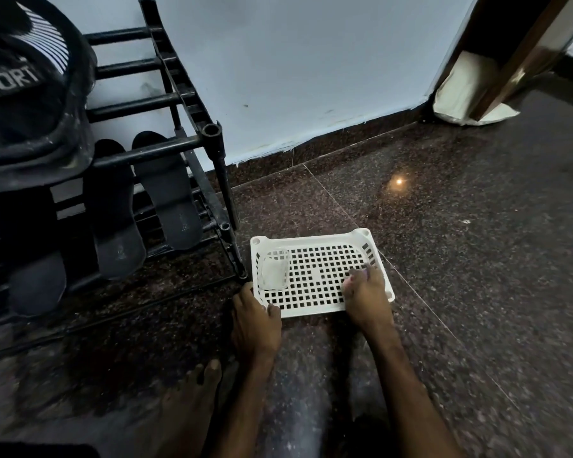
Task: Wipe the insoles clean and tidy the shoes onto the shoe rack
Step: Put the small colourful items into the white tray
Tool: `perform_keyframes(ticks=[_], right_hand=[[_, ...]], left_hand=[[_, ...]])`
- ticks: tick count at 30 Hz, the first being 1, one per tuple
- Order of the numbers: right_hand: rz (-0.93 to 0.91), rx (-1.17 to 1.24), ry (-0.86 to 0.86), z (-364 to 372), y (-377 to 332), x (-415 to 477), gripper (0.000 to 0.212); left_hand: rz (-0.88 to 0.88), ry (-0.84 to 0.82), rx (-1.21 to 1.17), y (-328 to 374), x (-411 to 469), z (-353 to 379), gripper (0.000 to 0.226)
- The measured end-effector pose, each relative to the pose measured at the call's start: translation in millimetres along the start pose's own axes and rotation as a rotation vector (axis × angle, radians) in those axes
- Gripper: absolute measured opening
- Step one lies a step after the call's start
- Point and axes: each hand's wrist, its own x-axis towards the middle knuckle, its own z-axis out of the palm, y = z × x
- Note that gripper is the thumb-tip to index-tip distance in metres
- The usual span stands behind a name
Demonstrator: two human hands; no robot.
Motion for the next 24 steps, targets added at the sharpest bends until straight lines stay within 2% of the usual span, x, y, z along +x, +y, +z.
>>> perform_keyframes(ticks=[5,10,12,17,20,24], right_hand=[[-0.002,-0.137,-0.012,6,-1,-11,0.026],[0.028,-0.148,-0.057,19,-4,-30,0.026],[0.027,-0.132,-0.097,19,-9,-42,0.027],[-0.006,-0.097,-0.155,23,-12,-60,0.026],[-0.057,-0.073,-0.16,21,-8,-66,0.025],[-0.063,0.118,-0.161,14,-1,-64,0.022]], left_hand=[[0.007,-0.014,0.032,-3,-5,-3,0.06],[0.09,-0.001,0.131,-3,-11,-9,0.078],[0.141,-0.003,0.151,-4,-10,-11,0.069],[0.199,0.023,0.134,-8,-3,-14,0.018],[0.203,0.046,0.151,-11,-5,-12,0.013],[0.234,0.062,0.152,-14,-8,-12,0.015]])
